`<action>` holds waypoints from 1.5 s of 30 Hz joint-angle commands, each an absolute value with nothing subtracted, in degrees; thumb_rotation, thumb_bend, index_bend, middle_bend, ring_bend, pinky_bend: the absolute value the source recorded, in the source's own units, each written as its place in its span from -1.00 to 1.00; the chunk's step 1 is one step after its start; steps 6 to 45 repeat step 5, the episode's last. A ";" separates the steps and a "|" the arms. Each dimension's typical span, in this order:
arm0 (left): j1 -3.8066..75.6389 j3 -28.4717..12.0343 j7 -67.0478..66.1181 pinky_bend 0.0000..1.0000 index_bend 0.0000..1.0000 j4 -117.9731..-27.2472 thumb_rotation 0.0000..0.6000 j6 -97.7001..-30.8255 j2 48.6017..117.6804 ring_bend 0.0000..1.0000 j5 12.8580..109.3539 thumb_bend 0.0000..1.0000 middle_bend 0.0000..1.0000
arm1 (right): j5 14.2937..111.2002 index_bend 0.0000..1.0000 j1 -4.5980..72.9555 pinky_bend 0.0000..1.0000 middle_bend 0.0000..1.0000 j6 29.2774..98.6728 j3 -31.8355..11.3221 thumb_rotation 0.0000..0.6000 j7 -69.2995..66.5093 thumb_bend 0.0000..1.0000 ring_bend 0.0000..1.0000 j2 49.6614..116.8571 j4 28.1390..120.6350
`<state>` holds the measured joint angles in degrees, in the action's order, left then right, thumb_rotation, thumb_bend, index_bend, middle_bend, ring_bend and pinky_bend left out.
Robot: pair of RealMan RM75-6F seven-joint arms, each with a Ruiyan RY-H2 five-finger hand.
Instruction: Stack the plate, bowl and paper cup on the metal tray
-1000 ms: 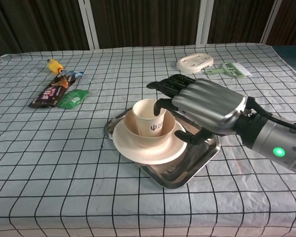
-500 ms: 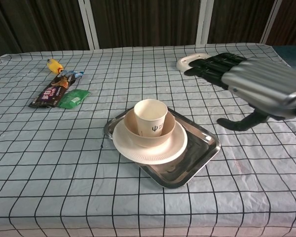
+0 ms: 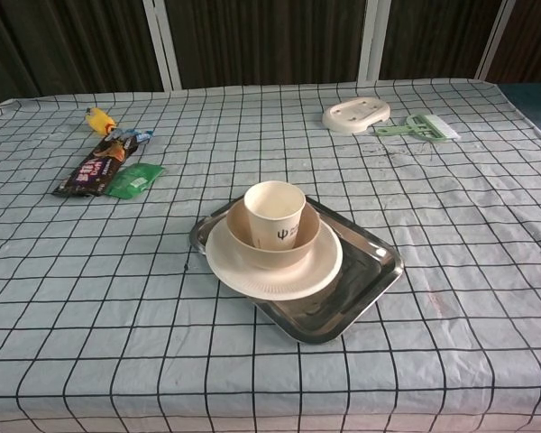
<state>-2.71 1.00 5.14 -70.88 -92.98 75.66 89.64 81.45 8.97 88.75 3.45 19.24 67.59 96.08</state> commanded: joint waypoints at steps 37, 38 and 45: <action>-2.04 1.97 10.95 -1.00 -1.00 -62.29 1.00 -97.46 79.18 -1.00 94.96 -0.25 -0.96 | 82.31 -1.00 6.93 -1.00 -1.00 90.00 2.81 1.00 15.20 -0.51 -1.00 65.40 95.50; -2.04 1.97 10.95 -1.00 -1.00 -62.29 1.00 -97.46 79.18 -1.00 94.96 -0.25 -0.96 | 82.31 -1.00 6.93 -1.00 -1.00 90.00 2.81 1.00 15.20 -0.51 -1.00 65.40 95.50; -2.04 1.97 10.95 -1.00 -1.00 -62.29 1.00 -97.46 79.18 -1.00 94.96 -0.25 -0.96 | 82.31 -1.00 6.93 -1.00 -1.00 90.00 2.81 1.00 15.20 -0.51 -1.00 65.40 95.50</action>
